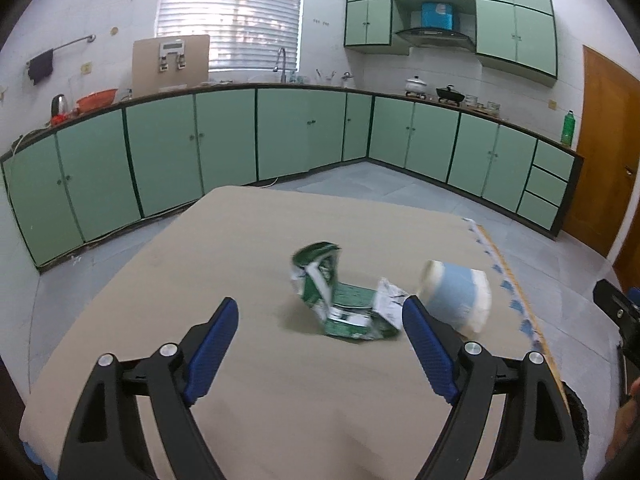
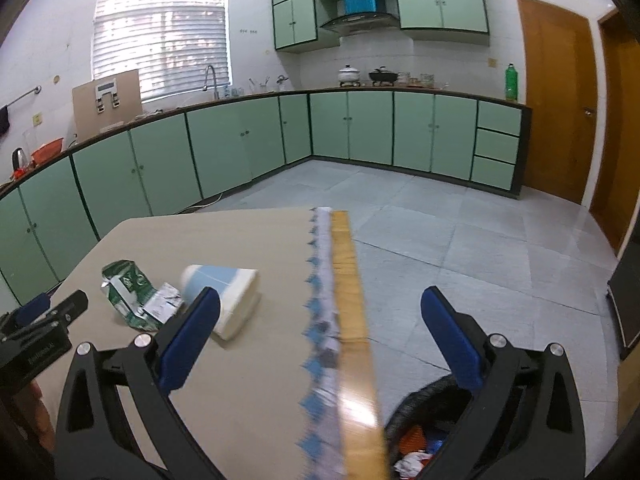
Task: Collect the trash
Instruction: 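Move both tools back over the green carton and blue-white cup on the table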
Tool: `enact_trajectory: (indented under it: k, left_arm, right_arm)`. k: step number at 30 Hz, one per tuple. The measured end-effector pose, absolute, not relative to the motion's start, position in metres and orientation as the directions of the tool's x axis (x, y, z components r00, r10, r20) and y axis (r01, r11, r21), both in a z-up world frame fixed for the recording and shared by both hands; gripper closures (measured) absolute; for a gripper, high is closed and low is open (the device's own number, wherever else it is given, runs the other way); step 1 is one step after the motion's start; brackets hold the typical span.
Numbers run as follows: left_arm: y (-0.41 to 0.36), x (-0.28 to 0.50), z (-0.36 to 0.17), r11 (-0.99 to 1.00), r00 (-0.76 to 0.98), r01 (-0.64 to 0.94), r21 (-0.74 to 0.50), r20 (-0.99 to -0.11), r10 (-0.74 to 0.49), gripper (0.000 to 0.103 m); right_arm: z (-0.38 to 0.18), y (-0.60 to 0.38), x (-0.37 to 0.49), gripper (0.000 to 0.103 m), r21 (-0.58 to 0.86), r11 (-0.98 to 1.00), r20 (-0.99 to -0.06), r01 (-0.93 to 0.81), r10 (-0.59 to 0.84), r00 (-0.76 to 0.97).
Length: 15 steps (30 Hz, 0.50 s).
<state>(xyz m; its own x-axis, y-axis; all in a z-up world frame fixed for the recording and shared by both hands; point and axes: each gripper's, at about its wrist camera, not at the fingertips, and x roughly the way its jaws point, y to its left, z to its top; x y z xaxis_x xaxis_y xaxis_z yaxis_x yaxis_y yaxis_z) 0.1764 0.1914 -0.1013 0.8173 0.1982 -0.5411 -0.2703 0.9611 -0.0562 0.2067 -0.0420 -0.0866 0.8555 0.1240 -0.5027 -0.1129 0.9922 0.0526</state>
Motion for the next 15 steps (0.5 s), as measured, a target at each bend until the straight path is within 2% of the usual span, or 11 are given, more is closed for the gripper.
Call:
enact_trajectory:
  k: [15]
  left_arm:
    - [0.243,0.201,-0.122,0.946,0.789,-0.317,-0.072,-0.574,0.221,0.021]
  right_arm:
    - [-0.106,0.044,0.259,0.005,0.011,0.986,-0.553,-0.165,0.144,0.821]
